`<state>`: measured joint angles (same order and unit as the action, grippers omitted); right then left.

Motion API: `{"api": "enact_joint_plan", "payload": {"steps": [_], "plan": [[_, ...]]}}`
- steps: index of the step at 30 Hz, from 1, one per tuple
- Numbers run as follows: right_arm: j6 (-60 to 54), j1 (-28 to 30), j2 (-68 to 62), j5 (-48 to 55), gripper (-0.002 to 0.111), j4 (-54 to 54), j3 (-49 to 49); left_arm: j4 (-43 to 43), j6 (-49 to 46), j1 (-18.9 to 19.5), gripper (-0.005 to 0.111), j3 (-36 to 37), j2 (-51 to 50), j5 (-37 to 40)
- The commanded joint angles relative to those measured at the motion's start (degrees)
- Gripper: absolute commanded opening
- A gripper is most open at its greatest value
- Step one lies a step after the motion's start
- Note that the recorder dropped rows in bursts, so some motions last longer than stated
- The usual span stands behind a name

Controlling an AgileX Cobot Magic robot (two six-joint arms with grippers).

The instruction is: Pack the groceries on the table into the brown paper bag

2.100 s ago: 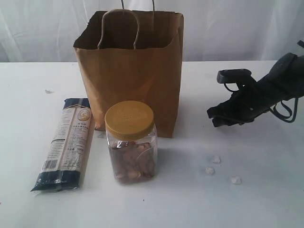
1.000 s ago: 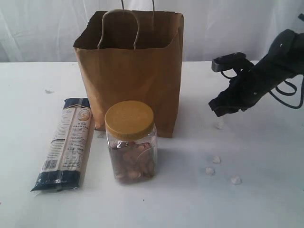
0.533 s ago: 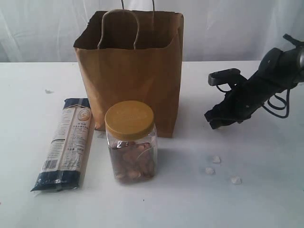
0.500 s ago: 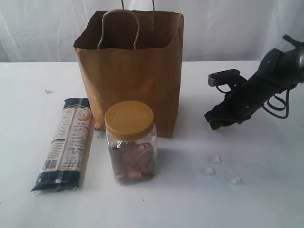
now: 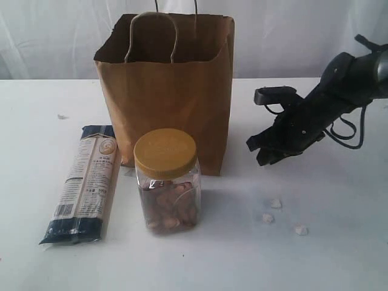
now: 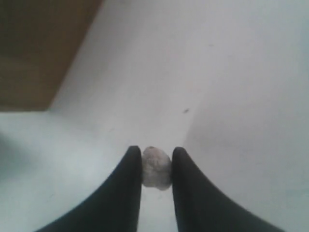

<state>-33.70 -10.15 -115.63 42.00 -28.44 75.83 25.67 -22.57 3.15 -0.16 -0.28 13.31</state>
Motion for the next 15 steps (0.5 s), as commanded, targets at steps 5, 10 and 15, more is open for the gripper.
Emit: {"api": "enact_joint_plan", "payload": {"steps": [5,10,15], "plan": [[11.8,-5.8,15.6,-7.1,0.0,2.0,-12.1,0.4,0.3,0.2,0.0,0.2,0.3,0.1],[13.2,-5.9,31.1,-10.3,0.0,2.8,-23.7,0.4,0.3,0.2,0.0,0.2,0.3,0.1],[12.7,-5.9,45.5,-4.4,0.0,2.9,-25.9,0.4,0.3,0.2,0.0,0.2,0.3,0.1]]}}
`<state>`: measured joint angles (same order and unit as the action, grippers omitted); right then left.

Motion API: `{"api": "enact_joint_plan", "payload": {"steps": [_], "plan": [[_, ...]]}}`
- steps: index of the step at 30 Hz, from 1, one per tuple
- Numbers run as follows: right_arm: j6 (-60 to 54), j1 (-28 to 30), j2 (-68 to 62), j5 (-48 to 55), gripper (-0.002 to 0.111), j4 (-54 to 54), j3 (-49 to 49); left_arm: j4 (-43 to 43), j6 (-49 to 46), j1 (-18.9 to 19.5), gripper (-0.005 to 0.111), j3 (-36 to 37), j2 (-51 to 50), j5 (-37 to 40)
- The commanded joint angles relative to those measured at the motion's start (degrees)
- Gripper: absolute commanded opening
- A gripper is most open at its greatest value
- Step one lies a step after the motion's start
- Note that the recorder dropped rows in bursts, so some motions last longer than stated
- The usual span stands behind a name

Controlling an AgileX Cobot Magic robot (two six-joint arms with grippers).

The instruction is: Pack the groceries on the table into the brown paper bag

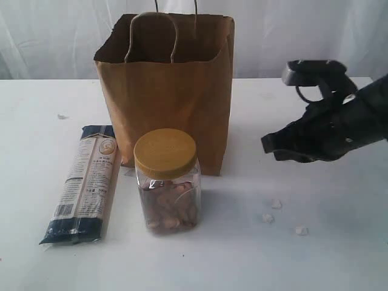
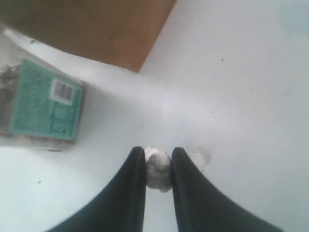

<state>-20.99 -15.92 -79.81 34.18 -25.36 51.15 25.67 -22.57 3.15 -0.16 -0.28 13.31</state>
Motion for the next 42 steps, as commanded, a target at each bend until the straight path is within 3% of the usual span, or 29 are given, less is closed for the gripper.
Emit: {"api": "enact_joint_plan", "payload": {"steps": [1,6,9,12,14,21,27,32,42], "plan": [[0.0,-0.1,12.4,3.3,0.0,-1.5,-0.9,0.4,0.3,0.2,0.0,0.2,0.3,0.1],[-3.6,-0.1,21.5,-6.8,0.0,-21.7,2.8,0.4,0.3,0.2,0.0,0.2,0.3,0.1],[-23.3,-1.1,21.8,-7.0,0.0,-43.2,7.0,0.4,0.3,0.2,0.0,0.2,0.3,0.1],[-46.8,-2.1,19.0,-0.7,0.0,-62.2,11.5,0.4,0.3,0.2,0.0,0.2,0.3,0.1],[-48.4,-2.3,15.6,1.1,0.0,-65.0,14.7,0.4,0.3,0.2,0.0,0.2,0.3,0.1],[-36.0,-2.3,-1.1,-6.5,0.0,-47.4,23.8,0.4,0.3,0.2,0.0,0.2,0.3,0.1],[-25.2,-3.3,-13.7,10.8,0.0,-32.7,34.0,0.4,0.3,0.2,0.0,0.2,0.3,0.1],[-17.5,-5.8,-15.1,7.0,0.0,-20.7,36.0,0.4,0.3,0.2,0.0,0.2,0.3,0.1],[-16.4,-5.8,-15.1,4.9,0.002,-19.5,36.0,0.4,0.3,0.2,0.0,0.2,0.3,0.1]]}}
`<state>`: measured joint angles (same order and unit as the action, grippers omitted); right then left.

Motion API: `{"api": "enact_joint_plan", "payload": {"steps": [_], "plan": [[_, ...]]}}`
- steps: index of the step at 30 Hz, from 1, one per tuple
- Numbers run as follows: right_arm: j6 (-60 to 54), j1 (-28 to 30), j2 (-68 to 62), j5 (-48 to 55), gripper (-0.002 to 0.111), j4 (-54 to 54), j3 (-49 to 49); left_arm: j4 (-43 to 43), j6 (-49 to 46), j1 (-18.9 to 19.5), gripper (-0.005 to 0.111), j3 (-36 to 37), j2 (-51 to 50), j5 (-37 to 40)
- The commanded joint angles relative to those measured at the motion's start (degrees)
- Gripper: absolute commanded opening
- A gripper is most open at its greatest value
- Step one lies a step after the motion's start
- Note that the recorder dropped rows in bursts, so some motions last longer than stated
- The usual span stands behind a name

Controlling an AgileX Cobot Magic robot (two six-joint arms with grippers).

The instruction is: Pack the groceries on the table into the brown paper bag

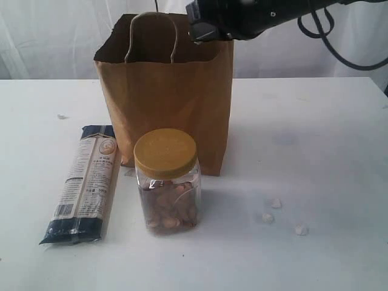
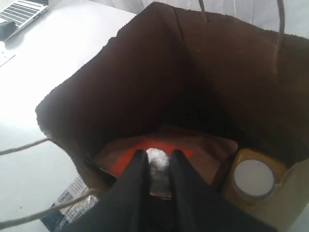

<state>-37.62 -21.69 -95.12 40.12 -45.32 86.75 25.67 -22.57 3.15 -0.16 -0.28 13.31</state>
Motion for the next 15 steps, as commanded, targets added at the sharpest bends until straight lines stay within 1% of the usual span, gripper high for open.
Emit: {"api": "enact_joint_plan", "payload": {"steps": [1,7,8,15], "plan": [[0.2,-0.1,0.2,-1.2,0.004,0.5,0.4,0.4,0.3,0.2,0.0,0.2,0.3,0.1],[0.4,-0.1,0.2,-3.9,0.024,0.6,0.4,0.4,0.3,0.2,0.0,0.2,0.3,0.1],[0.4,-0.1,0.2,-4.3,0.025,0.6,0.4,0.4,0.3,0.2,0.0,0.2,0.3,0.1],[0.5,-0.1,1.6,-3.8,0.024,2.0,0.4,0.4,0.3,0.2,0.0,0.2,0.3,0.1]]}}
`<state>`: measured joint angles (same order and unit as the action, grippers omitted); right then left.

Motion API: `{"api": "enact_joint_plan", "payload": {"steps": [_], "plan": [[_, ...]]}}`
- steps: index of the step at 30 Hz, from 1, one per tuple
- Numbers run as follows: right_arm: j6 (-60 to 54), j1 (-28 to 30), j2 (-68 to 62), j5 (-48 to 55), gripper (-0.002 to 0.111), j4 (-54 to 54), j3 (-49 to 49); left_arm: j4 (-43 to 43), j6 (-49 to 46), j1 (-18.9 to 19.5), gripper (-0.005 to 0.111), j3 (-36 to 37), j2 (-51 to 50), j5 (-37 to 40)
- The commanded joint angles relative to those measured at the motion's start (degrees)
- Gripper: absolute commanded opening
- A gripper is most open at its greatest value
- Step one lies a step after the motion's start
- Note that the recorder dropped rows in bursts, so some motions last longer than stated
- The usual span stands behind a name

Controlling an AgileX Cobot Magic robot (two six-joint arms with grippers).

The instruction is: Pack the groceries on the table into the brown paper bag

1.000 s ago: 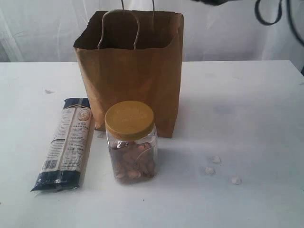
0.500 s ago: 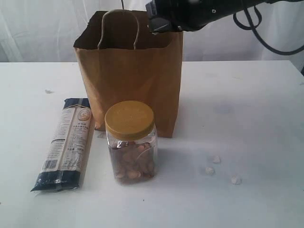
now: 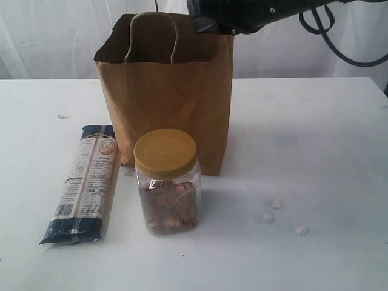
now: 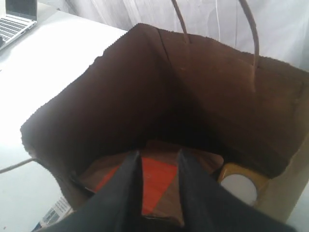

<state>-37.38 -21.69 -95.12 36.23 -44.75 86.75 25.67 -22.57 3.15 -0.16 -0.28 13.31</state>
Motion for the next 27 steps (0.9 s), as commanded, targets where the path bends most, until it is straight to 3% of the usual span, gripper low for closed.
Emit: {"api": "enact_joint_plan", "payload": {"steps": [1,6,11,14,20,27], "plan": [[0.3,-0.1,2.1,0.0,0.022,2.8,0.4,0.4,0.3,0.2,0.0,0.2,0.3,0.1],[10.5,-0.1,6.0,0.0,0.0,22.0,0.4,0.4,0.3,0.2,0.0,0.2,0.3,0.1],[34.6,0.1,11.3,1.8,0.0,52.6,0.4,0.4,0.3,0.2,0.0,0.2,0.3,0.1],[41.4,0.1,13.3,8.0,0.0,65.3,0.4,0.4,0.3,0.2,0.0,0.2,0.3,0.1],[40.7,0.1,13.6,23.9,0.0,64.7,-3.0,0.4,0.3,0.2,0.0,0.2,0.3,0.1],[40.7,0.1,12.8,14.3,0.0,59.3,-16.7,0.4,0.3,0.2,0.0,0.2,0.3,0.1]]}}
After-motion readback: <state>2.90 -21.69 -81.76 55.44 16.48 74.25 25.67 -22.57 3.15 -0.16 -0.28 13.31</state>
